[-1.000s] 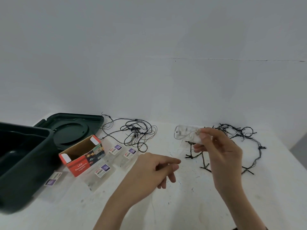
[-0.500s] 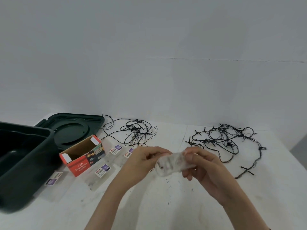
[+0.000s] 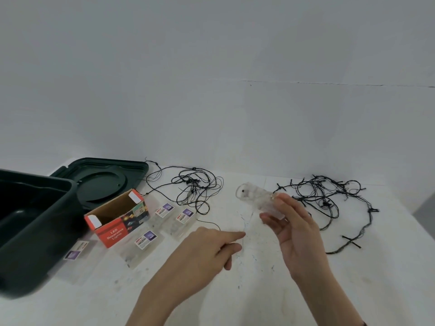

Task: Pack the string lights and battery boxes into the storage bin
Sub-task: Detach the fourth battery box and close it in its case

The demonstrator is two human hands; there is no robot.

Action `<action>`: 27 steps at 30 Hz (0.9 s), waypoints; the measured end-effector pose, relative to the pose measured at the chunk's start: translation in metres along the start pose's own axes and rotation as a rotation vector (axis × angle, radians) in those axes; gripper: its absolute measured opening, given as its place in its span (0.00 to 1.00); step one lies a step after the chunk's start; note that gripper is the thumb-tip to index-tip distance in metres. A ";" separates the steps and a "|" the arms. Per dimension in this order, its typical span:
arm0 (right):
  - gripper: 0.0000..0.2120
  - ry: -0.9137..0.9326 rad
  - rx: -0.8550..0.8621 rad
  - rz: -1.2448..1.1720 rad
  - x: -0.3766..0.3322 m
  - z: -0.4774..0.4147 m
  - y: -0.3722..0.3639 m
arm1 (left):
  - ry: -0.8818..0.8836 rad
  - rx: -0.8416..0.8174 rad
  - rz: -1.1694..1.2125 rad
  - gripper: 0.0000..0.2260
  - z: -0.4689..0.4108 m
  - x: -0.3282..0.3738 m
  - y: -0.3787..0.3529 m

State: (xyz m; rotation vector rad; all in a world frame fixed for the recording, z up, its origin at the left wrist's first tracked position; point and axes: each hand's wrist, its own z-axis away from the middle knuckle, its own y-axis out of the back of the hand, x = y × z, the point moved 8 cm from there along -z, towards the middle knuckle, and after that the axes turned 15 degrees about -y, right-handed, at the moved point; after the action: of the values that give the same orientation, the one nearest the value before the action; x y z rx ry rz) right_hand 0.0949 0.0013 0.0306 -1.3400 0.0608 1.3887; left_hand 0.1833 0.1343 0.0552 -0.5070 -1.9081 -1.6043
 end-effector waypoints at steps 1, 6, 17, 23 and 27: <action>0.07 0.056 0.017 0.080 -0.004 0.003 0.000 | -0.008 -0.022 -0.080 0.13 0.001 0.007 0.003; 0.07 0.340 0.097 0.546 -0.022 0.015 -0.004 | -0.101 0.038 -0.295 0.12 -0.004 0.041 0.030; 0.12 -0.202 -0.477 0.354 0.017 0.027 -0.032 | -0.125 0.275 0.159 0.06 -0.022 0.009 0.052; 0.16 -0.122 -0.356 0.087 0.007 0.023 -0.034 | -0.043 0.253 0.375 0.17 -0.017 -0.001 0.029; 0.04 -0.010 -0.228 0.044 -0.004 0.024 -0.032 | -0.033 0.228 0.426 0.12 -0.012 0.008 0.023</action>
State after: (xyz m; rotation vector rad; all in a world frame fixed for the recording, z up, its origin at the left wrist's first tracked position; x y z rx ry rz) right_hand 0.1004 0.0263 0.0619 -1.5268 -0.0780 1.4731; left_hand 0.1940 0.1266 0.0785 -0.7821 -1.8242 -1.0988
